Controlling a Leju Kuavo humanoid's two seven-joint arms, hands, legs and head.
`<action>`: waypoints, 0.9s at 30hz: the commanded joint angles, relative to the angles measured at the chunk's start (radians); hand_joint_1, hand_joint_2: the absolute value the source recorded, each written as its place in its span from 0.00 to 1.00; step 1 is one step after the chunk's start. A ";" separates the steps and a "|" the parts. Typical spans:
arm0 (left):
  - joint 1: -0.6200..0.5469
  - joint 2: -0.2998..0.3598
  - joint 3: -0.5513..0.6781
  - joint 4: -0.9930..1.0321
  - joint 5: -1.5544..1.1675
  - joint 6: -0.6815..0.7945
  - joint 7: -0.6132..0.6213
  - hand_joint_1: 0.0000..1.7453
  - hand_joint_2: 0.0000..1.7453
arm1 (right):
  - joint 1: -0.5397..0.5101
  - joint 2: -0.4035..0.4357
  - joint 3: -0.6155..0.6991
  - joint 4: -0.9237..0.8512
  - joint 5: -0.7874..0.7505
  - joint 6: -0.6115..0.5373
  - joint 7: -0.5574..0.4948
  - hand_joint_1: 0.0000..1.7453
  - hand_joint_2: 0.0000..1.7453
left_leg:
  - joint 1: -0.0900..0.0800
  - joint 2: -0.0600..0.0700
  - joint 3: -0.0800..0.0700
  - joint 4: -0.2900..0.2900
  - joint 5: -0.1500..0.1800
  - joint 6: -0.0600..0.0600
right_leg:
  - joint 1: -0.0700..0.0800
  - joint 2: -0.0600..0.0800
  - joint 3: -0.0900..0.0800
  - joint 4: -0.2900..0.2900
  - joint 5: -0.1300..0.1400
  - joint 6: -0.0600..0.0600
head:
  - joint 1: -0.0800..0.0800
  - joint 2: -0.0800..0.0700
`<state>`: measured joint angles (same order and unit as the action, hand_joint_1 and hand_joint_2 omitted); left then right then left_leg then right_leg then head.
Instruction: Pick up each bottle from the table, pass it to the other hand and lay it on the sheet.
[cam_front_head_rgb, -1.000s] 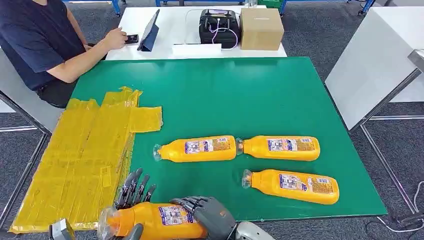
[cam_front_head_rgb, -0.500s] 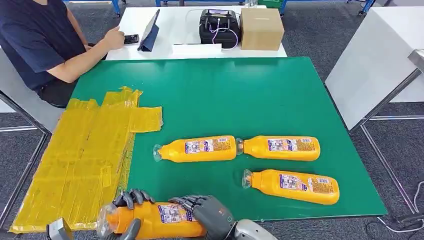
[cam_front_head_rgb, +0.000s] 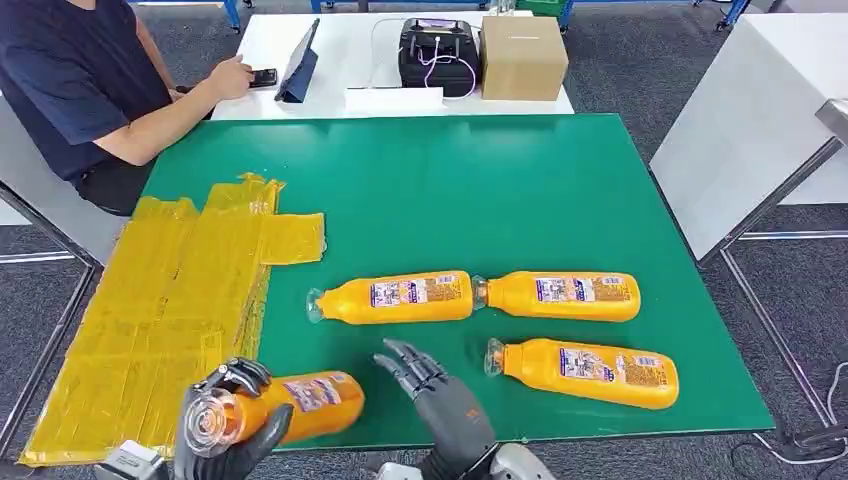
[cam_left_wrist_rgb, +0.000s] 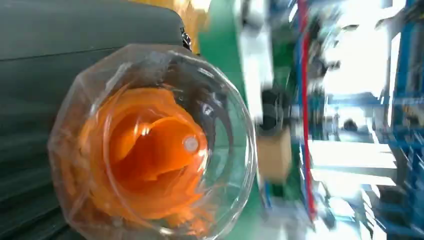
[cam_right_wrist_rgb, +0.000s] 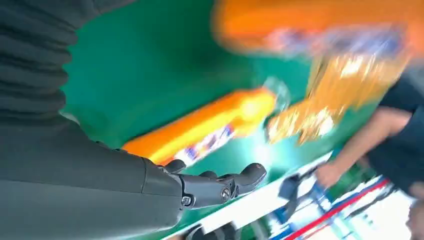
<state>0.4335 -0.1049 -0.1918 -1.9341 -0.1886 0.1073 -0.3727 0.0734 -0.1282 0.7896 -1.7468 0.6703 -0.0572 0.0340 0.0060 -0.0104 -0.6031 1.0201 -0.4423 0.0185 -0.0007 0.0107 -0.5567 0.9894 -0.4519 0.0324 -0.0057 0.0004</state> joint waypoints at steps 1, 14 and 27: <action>-0.021 -0.059 0.208 -0.072 -0.356 0.191 -0.041 1.00 1.00 | 0.043 -0.059 -0.121 -0.110 0.017 -0.018 0.026 0.00 0.00 | 0.000 0.000 0.000 0.000 0.000 0.000 | 0.000 -0.001 0.001 0.000 0.000 0.000 | 0.000 0.000; -0.140 0.077 0.122 0.208 -1.001 0.365 0.197 1.00 1.00 | -0.084 -0.086 -0.192 -0.001 -0.020 0.083 0.058 0.00 1.00 | -0.001 0.000 0.004 -0.003 0.002 0.000 | -0.001 -0.001 0.003 -0.002 0.001 0.000 | 0.000 0.000; -0.180 0.133 0.067 0.291 -1.057 0.357 0.265 1.00 1.00 | -0.151 -0.097 -0.193 0.058 -0.053 0.117 0.067 0.00 1.00 | -0.001 0.001 0.004 -0.002 0.002 0.001 | 0.000 -0.001 0.004 -0.003 0.001 0.000 | 0.000 0.000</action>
<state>0.3074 -0.0298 -0.0702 -1.7785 -1.2398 0.4620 -0.1206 -0.0036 -0.2045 0.6073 -1.7953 0.6268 0.0473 0.1011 0.0052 -0.0105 -0.6036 1.0203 -0.4405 0.0205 -0.0010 0.0106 -0.5566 0.9895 -0.4512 0.0330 -0.0057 0.0004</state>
